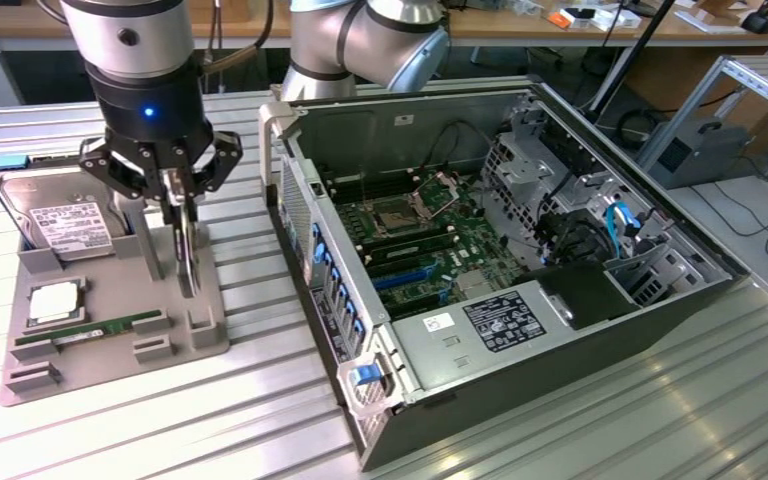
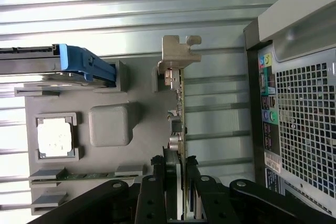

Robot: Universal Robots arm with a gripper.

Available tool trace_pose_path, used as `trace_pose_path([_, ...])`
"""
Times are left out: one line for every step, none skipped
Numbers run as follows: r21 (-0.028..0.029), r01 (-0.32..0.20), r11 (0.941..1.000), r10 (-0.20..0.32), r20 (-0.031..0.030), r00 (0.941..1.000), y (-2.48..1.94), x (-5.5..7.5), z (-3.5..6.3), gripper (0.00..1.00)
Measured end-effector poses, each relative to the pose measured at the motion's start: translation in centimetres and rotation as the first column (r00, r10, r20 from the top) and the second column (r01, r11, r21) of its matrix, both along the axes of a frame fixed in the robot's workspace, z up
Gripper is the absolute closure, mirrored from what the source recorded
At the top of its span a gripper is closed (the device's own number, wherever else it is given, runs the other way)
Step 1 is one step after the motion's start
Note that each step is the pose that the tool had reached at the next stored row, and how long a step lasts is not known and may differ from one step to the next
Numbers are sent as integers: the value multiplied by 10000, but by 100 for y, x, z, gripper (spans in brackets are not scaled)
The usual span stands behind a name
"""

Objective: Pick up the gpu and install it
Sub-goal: 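Pick up the gpu and move the gpu toward the slot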

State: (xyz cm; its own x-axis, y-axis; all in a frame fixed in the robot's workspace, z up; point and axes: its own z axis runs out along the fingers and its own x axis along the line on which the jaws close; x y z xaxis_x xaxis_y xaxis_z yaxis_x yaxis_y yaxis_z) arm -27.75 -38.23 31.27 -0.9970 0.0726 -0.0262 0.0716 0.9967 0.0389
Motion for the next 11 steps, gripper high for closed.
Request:
trace_pose_path([0,0,10000,0,0,10000,0,0,5,73])
trace_pose_path([0,0,10000,0,0,10000,0,0,13,73])
trace_pose_path([0,0,10000,0,0,10000,0,0,21,73])
trace_pose_path([0,0,10000,0,0,10000,0,0,27,73])
trace_pose_path([1,0,10000,0,1,10000,0,0,30,73])
trace_pose_path([1,0,10000,0,1,10000,-1,0,32,73])
trace_pose_path([0,0,10000,0,0,10000,-1,0,37,73])
trace_pose_path([0,0,10000,0,0,10000,-1,0,47,73])
trace_pose_path([0,0,10000,0,0,10000,-1,0,55,73])
trace_pose_path([-1,0,10000,0,-1,10000,-1,0,60,73])
trace_pose_path([0,0,10000,0,0,10000,-1,0,64,73])
